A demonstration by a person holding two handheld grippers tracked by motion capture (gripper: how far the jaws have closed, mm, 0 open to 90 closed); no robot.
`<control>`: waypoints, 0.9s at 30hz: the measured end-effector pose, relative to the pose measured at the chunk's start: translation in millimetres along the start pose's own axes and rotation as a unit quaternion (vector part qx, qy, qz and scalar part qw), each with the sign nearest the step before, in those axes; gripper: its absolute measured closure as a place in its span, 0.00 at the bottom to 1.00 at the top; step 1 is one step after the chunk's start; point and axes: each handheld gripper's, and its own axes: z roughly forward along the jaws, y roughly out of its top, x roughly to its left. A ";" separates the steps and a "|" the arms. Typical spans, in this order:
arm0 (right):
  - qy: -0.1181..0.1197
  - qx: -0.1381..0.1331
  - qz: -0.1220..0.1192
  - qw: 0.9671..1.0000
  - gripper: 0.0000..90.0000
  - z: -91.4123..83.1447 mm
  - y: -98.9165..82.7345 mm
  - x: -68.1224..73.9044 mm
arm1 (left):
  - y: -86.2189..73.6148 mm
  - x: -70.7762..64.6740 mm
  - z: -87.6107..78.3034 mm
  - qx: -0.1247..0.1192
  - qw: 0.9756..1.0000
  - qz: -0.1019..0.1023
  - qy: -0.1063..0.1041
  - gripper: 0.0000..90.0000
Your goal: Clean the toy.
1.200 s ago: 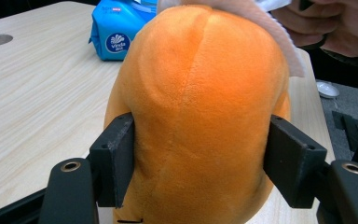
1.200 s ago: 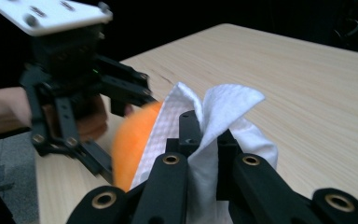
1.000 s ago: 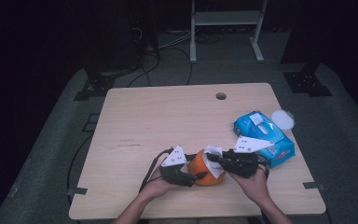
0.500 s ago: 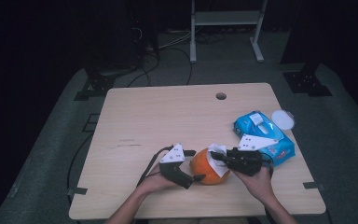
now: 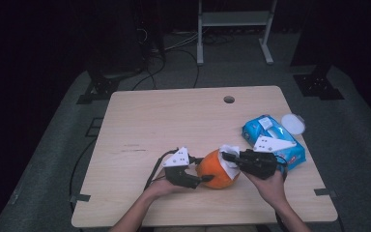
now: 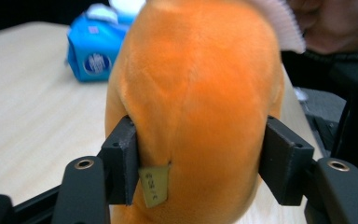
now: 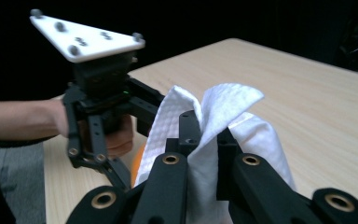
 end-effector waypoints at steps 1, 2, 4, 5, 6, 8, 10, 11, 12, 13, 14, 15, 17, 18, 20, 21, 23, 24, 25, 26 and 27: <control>0.001 -0.006 0.003 1.000 0.95 -2.1 0.4 -1.5 | 5.6 -2.5 -3.4 -0.008 1.000 0.006 0.005 0.44; 0.002 -0.015 0.009 1.000 0.95 -5.5 0.9 -4.0 | 9.1 -3.8 -5.9 -0.009 1.000 0.011 0.007 0.44; 0.002 -0.023 0.020 1.000 0.95 -10.0 0.7 -6.8 | 19.2 -7.1 -13.3 -0.015 1.000 0.022 0.013 0.45; 0.004 -0.026 0.026 0.999 0.95 -11.5 0.5 -8.0 | 23.3 -8.8 -16.6 -0.019 0.999 0.027 0.016 0.46; 0.005 -0.029 0.028 0.999 0.95 -12.4 0.4 -8.8 | 26.4 -9.9 -19.0 -0.021 0.999 0.031 0.019 0.46; 0.002 -0.027 0.032 0.999 0.95 -13.2 0.3 -9.0 | 35.3 -12.4 -26.7 -0.028 0.999 0.040 0.024 0.47; 0.007 -0.031 0.038 0.999 0.95 -12.3 -0.7 -9.9 | 39.1 -14.1 -29.5 -0.022 0.998 0.048 0.028 0.48; 0.009 -0.028 0.041 0.999 0.95 -11.8 -1.0 -9.7 | 38.7 -14.3 -29.8 -0.008 0.998 0.051 0.030 0.48; 0.008 -0.021 0.040 0.999 0.95 -9.8 -1.6 -9.5 | 36.4 -13.9 -28.6 -0.001 0.998 0.048 0.031 0.47; 0.006 -0.014 0.038 0.999 0.95 -7.6 -2.7 -9.5 | 33.0 -12.8 -27.3 0.008 0.999 0.043 0.030 0.47; 0.006 -0.003 0.042 0.999 0.95 -4.8 -4.8 -9.9 | 30.4 -11.7 -26.5 0.016 0.999 0.040 0.028 0.47; 0.008 0.008 0.046 0.999 0.95 -2.2 -6.9 -10.9 | 24.9 -9.5 -24.1 0.031 0.999 0.034 0.026 0.47; 0.013 0.037 0.064 0.997 0.95 5.8 -17.0 -16.2 | 18.3 -7.5 -20.2 0.049 0.998 0.028 0.027 0.47; 0.014 0.049 0.073 0.996 0.95 9.3 -21.8 -18.5 | 15.4 -6.9 -17.9 0.055 0.998 0.028 0.027 0.46; 0.014 0.055 0.078 0.995 0.95 13.7 -27.3 -20.0 | 13.4 -5.6 -15.2 0.052 0.998 0.019 0.026 0.44; 0.010 0.055 0.076 0.996 0.95 13.7 -26.4 -19.6 | 14.7 -5.6 -14.8 0.055 0.998 0.022 0.027 0.43; 0.009 0.052 0.068 0.996 0.95 12.7 -23.0 -18.3 | 15.7 -7.1 -12.7 0.058 0.998 0.027 0.027 0.41; 0.010 0.047 0.065 0.997 0.95 12.8 -21.8 -17.0 | 15.7 -8.7 -10.7 0.060 0.997 0.031 0.028 0.40; 0.010 0.047 0.060 0.997 0.95 13.4 -20.1 -14.7 | 16.0 -10.4 -8.6 0.063 0.997 0.036 0.028 0.39; 0.008 0.049 0.051 0.997 0.95 14.2 -18.5 -12.0 | 16.8 -11.9 -6.9 0.066 0.997 0.042 0.028 0.38; 0.009 0.047 0.046 0.998 0.95 14.9 -17.2 -9.0 | 17.7 -13.4 -5.4 0.069 0.996 0.046 0.030 0.38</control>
